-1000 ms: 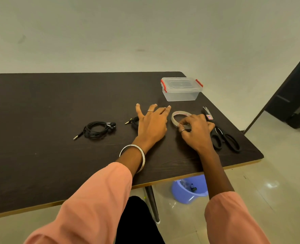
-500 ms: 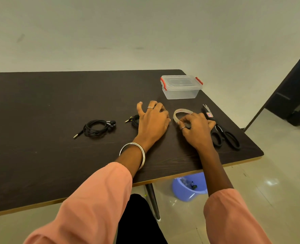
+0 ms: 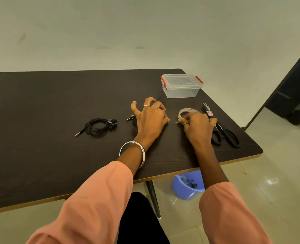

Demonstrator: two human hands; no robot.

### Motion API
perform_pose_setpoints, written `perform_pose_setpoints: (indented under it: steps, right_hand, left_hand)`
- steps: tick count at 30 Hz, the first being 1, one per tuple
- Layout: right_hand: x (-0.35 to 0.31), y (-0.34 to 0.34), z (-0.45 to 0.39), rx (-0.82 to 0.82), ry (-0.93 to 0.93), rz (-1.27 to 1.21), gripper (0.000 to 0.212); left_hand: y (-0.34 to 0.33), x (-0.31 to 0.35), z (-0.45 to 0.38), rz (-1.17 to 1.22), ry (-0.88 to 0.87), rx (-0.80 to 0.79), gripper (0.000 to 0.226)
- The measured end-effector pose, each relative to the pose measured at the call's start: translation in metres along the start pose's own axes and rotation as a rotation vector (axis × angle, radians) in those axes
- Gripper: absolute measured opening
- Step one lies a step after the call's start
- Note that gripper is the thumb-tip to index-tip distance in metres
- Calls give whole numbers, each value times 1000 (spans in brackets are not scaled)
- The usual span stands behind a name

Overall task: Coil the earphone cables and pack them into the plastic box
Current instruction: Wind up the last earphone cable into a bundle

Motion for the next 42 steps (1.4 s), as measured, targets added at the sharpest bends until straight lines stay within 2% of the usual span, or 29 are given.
perform_pose_setpoints:
  steps: [12, 18, 24, 30, 35, 39, 42]
  right_hand:
    - [0, 2, -2, -25, -24, 8, 27]
    - [-2, 3, 2, -61, 103, 20, 37]
    - [-2, 7, 3, -63, 106, 10, 21]
    - [-1, 7, 3, -53, 94, -6, 18]
    - [-1, 6, 2, -54, 87, 13, 20]
    - [-1, 4, 1, -34, 68, 31, 18]
    - [0, 3, 0, -29, 63, 35, 19]
  left_hand:
    - [2, -1, 0, -21, 51, 16, 17]
    - [1, -6, -1, 22, 109, 51, 16]
    - [-1, -7, -1, 55, 58, 70, 17]
    - [-5, -9, -2, 103, 19, 84, 23]
    - [-10, -15, -5, 126, 54, 90, 30]
    - [-8, -13, -4, 157, 71, 92, 16]
    - [-7, -10, -3, 138, 67, 78, 15]
Point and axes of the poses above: each hand's wrist, its own z-axis away from the middle knuckle, its own y-axis out of the back of the hand, x = y × z, the point moved 2 cm from there along -z, towards the middle knuckle, and after that the axes turned 8 degrees about z, right-handed, at the moved point
